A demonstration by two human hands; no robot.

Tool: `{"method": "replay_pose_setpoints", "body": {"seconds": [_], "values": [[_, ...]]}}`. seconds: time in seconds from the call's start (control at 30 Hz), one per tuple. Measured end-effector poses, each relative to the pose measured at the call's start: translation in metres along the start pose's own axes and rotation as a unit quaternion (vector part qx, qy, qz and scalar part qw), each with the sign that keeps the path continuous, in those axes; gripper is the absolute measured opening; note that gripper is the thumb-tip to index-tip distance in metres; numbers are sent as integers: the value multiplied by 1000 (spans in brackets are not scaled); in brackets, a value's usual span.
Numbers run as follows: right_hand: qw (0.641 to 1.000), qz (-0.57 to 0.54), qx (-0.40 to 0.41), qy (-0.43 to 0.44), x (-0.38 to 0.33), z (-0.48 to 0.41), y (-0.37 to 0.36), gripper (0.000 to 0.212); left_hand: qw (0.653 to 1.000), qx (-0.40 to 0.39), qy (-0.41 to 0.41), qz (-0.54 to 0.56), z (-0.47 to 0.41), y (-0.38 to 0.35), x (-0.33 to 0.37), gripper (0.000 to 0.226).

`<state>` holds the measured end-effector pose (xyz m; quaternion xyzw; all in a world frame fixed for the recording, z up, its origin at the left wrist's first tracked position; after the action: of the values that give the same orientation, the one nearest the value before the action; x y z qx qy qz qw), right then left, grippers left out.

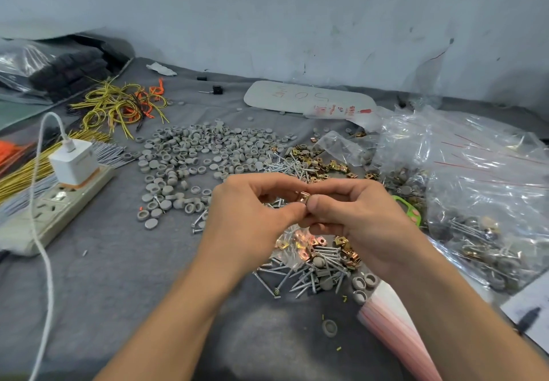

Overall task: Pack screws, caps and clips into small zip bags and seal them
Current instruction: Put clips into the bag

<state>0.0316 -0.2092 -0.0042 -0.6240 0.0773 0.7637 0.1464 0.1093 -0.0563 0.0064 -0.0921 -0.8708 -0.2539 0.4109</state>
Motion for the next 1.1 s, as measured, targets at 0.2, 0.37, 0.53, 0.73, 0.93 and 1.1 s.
{"method": "replay_pose_setpoints", "body": {"seconds": [0.2,0.37,0.53,0.73,0.93,1.1], "values": [[999,33,-24,7,-4,2,-7,28,998,26,1,-53,4,1,4,24],[999,36,-3,-9,-6,1,-3,27,998,39,38,-8,3,-4,1,21],[995,90,34,-13,-10,-2,-1,16,998,33,44,-33,2,-7,3,29],[980,195,22,-26,-14,-4,1,18,994,-34,107,18,0,-2,-7,31],[931,361,49,-33,-10,-10,-3,15,990,-62,79,-103,5,-5,-6,34],[904,424,36,-43,-12,-6,2,23,994,-8,63,-89,3,5,-8,37]]}}
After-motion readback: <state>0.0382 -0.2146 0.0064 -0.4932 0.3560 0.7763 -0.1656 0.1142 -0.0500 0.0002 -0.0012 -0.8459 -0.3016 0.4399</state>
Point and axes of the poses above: each hand's wrist, its own z-axis away from the middle knuckle, its own y-axis out of the back of the hand, x = y × z, the point moved 4 cm from there along -z, towards the middle knuckle, and after that the axes turned 12 degrees about -y, right-handed, at the moved point
